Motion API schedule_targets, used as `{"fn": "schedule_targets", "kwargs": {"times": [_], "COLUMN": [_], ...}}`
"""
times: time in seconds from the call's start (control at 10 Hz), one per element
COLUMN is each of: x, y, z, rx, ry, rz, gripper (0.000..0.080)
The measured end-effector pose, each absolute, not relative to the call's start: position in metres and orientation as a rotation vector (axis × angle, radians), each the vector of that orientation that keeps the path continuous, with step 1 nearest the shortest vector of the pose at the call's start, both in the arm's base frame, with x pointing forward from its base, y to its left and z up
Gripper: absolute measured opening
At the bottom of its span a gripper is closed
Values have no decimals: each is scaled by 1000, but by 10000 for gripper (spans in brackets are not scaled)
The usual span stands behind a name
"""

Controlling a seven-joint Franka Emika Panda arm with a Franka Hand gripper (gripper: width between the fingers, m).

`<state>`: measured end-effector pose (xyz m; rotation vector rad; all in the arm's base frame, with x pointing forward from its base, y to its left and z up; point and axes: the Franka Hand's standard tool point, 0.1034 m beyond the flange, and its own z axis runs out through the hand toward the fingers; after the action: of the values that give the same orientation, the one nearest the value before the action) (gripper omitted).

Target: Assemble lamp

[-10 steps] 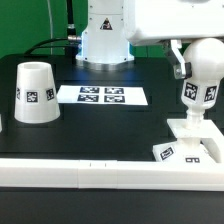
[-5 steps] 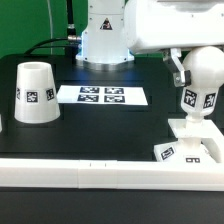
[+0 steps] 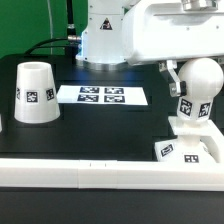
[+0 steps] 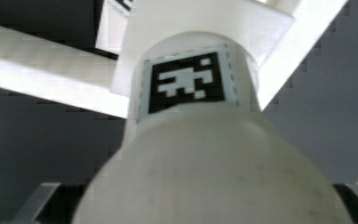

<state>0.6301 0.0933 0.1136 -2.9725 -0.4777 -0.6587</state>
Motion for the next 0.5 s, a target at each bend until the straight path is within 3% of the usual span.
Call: {"fn": "schedule_targets", "kwargs": {"times": [0.5], "x": [638], "y": [91], "z": [114], "rx": [-2964], "ry": [-479], "rz": [-758], "gripper": [576]}}
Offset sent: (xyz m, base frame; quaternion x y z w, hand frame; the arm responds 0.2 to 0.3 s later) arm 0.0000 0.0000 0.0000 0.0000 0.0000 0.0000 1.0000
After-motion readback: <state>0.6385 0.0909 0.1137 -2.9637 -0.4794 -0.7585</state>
